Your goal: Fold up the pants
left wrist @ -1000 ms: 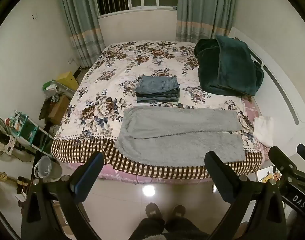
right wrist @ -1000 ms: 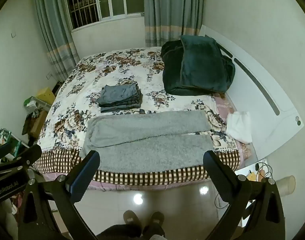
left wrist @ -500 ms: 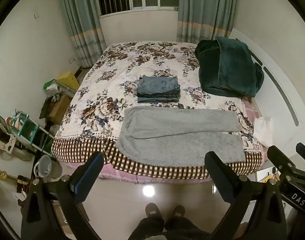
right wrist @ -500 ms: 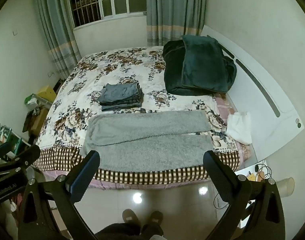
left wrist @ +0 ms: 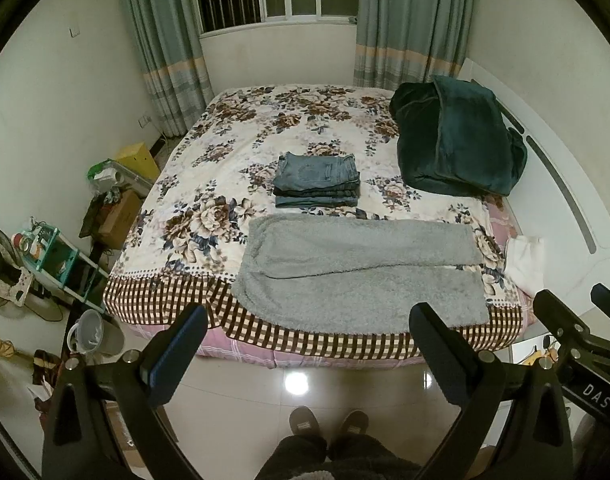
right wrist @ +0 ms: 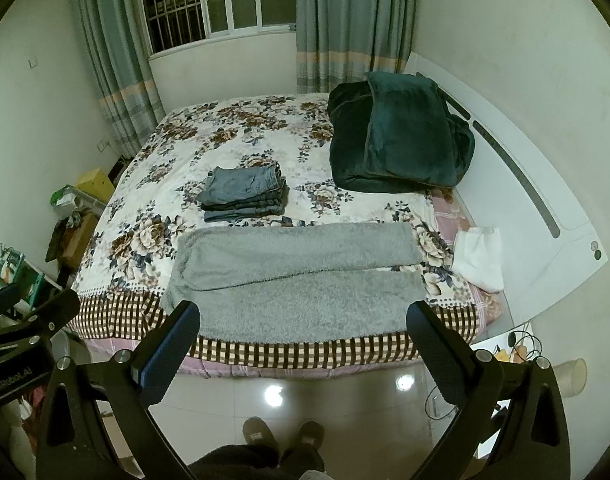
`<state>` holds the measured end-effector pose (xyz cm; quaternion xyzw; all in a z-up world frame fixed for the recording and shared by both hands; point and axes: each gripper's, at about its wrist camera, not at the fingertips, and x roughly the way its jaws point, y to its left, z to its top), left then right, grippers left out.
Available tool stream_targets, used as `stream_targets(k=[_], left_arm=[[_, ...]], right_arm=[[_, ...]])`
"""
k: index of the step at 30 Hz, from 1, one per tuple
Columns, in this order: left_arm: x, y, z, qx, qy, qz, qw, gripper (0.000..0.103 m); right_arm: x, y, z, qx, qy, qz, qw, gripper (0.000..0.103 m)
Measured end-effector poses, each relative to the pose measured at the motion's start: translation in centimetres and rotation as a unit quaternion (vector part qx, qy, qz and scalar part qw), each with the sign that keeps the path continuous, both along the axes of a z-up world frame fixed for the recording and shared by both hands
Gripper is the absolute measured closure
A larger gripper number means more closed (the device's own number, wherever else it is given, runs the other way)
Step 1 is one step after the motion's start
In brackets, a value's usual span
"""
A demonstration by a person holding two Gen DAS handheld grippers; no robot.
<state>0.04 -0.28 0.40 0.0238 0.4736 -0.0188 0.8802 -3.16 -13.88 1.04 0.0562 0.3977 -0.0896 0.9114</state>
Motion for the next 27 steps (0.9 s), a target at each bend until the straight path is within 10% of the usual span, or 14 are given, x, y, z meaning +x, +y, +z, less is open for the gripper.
stream_targets(k=[27], left_arm=[[0.2,0.1,1.4,-0.003,-0.007,0.001,1.0,0.0]], right_arm=[[0.1,0.4,1.3,-0.003,-0.004,0.005,1.0,0.0]])
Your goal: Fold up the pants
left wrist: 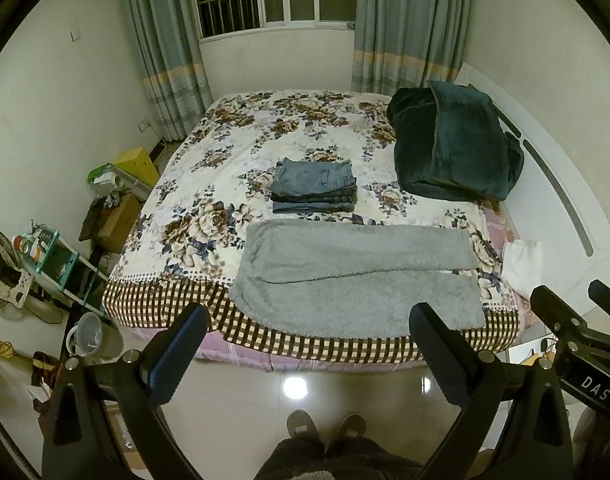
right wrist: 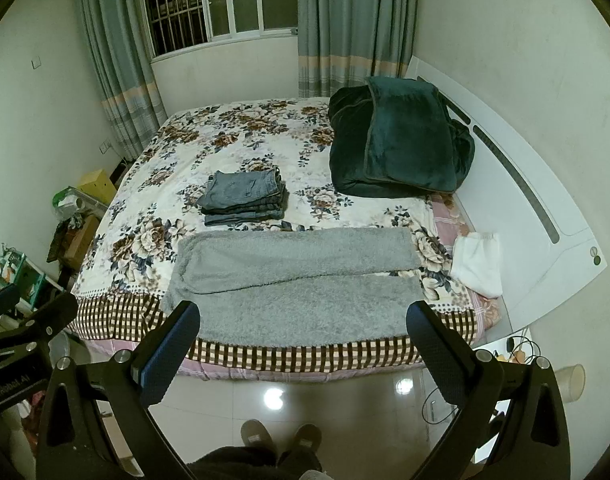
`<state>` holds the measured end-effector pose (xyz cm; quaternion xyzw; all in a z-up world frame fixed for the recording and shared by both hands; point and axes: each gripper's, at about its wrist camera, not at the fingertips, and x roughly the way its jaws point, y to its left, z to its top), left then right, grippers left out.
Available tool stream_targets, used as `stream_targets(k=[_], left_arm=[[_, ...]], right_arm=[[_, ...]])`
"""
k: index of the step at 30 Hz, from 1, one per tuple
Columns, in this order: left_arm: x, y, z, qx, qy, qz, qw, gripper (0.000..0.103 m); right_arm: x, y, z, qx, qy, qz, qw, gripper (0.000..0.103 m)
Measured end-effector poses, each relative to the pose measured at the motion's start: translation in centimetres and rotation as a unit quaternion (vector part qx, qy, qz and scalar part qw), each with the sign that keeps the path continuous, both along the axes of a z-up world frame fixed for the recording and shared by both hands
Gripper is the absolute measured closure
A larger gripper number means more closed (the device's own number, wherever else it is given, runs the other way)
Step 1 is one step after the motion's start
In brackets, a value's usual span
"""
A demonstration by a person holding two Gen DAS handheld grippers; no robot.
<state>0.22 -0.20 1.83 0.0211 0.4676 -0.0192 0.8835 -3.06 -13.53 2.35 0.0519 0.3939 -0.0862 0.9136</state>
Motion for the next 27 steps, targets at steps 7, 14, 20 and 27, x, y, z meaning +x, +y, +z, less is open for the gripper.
stream_targets(k=[7,14,20,27], left_arm=[[0.4,-0.1,0.5,-0.002,0.0,-0.001,1.0,0.0],[1.1,-1.1,2.3,-0.002,0.0,0.001,1.0,0.0],[1.2,-1.3,2.6,-0.003,-0.002,0.002,1.0,0.0],[1.2,-1.3,2.6,-0.003,-0.001,0.004,1.0,0.0]], right_arm=[[0.0,0.0,0.1,0.0,0.0,0.001,1.0,0.0],[-0.1,0.0,0.1,0.0,0.0,0.001,1.0,0.0],[-0.1,-0.1,0.1,0.0,0.0,0.002,1.0,0.0],[-0.3,-0.1,0.5,0.001,0.002,0.004,1.0,0.0]])
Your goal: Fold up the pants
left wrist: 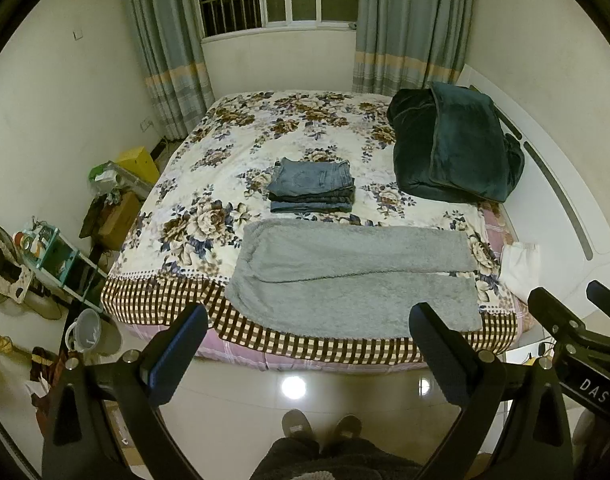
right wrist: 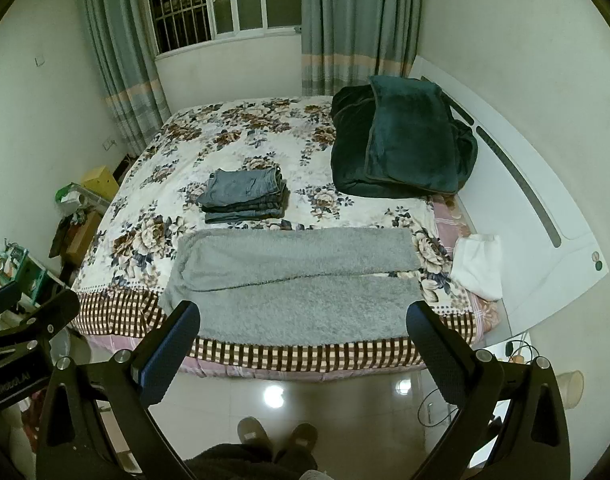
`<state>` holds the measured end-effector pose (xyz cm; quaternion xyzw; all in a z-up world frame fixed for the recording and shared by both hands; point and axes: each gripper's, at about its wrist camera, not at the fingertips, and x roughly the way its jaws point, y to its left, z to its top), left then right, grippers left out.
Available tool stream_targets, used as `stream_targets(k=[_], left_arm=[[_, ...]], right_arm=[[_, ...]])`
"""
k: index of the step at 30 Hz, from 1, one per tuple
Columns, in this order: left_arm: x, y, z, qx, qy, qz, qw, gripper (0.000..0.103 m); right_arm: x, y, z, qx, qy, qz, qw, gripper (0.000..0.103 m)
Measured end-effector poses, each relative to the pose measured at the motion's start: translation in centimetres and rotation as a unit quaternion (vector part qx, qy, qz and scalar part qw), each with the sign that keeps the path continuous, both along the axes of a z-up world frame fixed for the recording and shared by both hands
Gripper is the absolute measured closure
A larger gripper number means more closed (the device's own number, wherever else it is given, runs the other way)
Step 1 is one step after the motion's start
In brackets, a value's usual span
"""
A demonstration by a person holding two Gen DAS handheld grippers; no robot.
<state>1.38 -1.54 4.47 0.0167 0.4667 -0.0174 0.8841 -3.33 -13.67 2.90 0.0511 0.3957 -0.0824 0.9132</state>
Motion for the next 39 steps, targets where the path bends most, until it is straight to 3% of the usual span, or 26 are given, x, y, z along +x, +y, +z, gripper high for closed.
stream_targets(k=[6,10,13,19,25,28,31,34,39], left_arm=[[0.5,-0.6,-1.0,-0.001,0.005,0.01,0.9999,0.0],[0.9,-1.3,-2.6,-0.001,-0.002,0.027,0.9996,0.0],[3.2,-1.1,-4.3,0.008,-0.012,0.05,0.9986,0.0],[12.3,-0.2,-11.0,0.036,0.029,0.098,0.9941,0.0],[25.7,0.9,-22.0,0.045,0.13,0.122,0.9829,0.0],[33.6,1.9,-28.4,0.036,0.184,0.149,0.971,0.0],[40.8,3.7,-35.0,0.011,0.233,0.188,0.954,0.0],[47.7,5.7,-42.6,-0.017,0.276,0.24,0.9306,0.0],[54.3,8.2,-53.5,-0.034,0.331,0.306,0.8919,0.001]], right_arm=[[0.2,-0.7,-0.1,0.003,0.007,0.008,1.0,0.0],[1.6,-2.8,-1.6,0.006,0.014,0.013,1.0,0.0],[3.4,-4.0,-3.1,0.005,0.018,0.006,1.0,0.0],[11.8,-7.7,-8.7,0.009,0.052,-0.034,0.998,0.0],[24.3,-12.4,-16.2,0.029,0.098,-0.089,0.991,0.0],[32.0,-15.7,-21.2,0.072,0.129,-0.123,0.981,0.0],[39.3,-18.5,-26.3,0.101,0.157,-0.158,0.97,0.0],[47.0,-21.9,-32.9,0.132,0.188,-0.199,0.953,0.0],[58.2,-27.8,-45.6,0.185,0.235,-0.27,0.915,0.0]])
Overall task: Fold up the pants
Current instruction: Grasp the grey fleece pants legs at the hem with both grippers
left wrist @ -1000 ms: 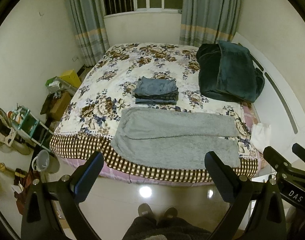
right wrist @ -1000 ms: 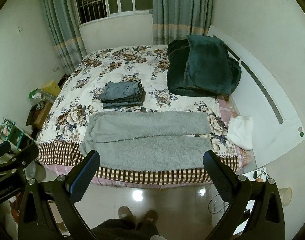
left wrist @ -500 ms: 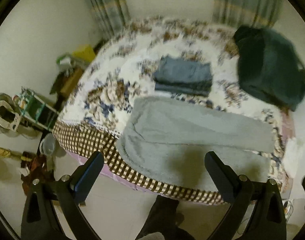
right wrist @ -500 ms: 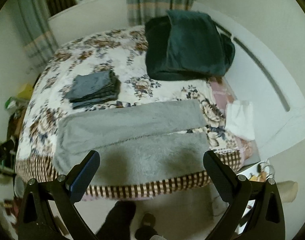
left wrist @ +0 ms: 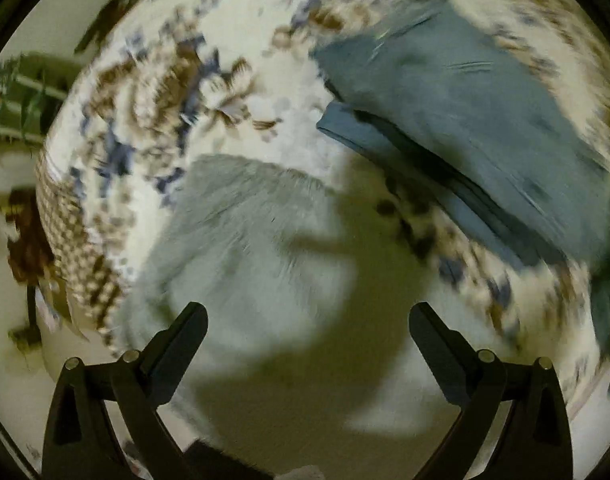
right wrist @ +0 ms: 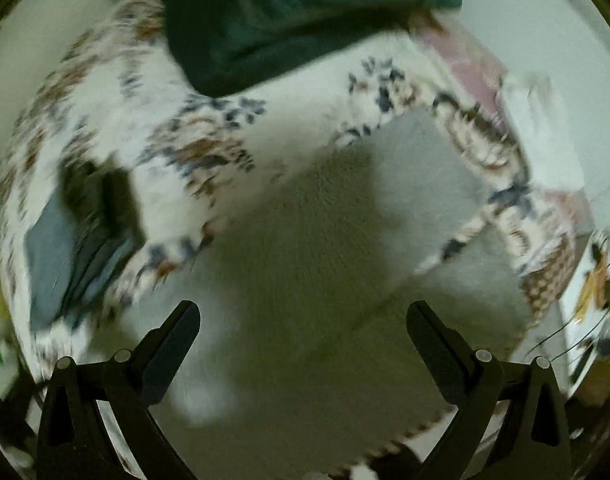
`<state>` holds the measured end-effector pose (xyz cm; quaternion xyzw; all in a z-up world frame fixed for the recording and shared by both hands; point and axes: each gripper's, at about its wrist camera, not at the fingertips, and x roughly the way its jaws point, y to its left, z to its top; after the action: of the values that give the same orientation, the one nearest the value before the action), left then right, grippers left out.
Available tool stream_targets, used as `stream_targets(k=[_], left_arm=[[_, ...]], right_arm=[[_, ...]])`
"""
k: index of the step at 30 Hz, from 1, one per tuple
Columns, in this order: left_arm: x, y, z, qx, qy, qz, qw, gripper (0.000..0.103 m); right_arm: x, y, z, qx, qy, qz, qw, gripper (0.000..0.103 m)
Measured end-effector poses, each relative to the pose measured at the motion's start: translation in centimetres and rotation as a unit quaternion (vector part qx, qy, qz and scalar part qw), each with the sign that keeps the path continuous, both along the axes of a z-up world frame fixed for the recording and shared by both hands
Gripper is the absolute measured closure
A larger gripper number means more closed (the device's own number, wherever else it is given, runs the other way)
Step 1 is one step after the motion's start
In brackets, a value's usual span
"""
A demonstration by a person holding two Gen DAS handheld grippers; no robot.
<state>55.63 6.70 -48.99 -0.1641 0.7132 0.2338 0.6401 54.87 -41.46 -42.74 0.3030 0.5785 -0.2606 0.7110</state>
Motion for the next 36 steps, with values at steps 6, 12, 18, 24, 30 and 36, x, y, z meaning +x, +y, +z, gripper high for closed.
stream_targets(k=[6,12,18,24,30,36], left_arm=[[3.1,2.1,-9.0,-0.03,0.033,0.076,0.996,0.018],[2.9,2.6,-10.8,-0.028,0.025,0.117,0.9924,0.092],[-0.4,1.7,-5.2,-0.038,-0.046,0.092,0.994,0.099],[-5.7,-0.4,5.4,-0.06,-0.127,0.058,0.9884,0.099],[-13.6,0.3,13.8,-0.073,-0.22,0.032,0.9722,0.099],[-24.8,3.6,9.6,-0.056,-0.187,0.036,0.9802,0.099]], right_arm=[[7.0,-5.8,-11.1,0.008,0.056,-0.068,0.996,0.0],[10.3,-9.8,-18.0,-0.006,0.098,-0.106,0.99,0.005],[10.3,-10.0,-20.1,-0.012,0.113,-0.07,0.991,0.093],[4.3,-9.6,-12.3,-0.006,-0.007,-0.078,0.997,0.098],[-7.9,-9.9,-2.8,-0.006,-0.103,-0.066,0.992,0.098],[-21.8,-8.5,-2.9,0.01,-0.112,-0.035,0.993,0.098]])
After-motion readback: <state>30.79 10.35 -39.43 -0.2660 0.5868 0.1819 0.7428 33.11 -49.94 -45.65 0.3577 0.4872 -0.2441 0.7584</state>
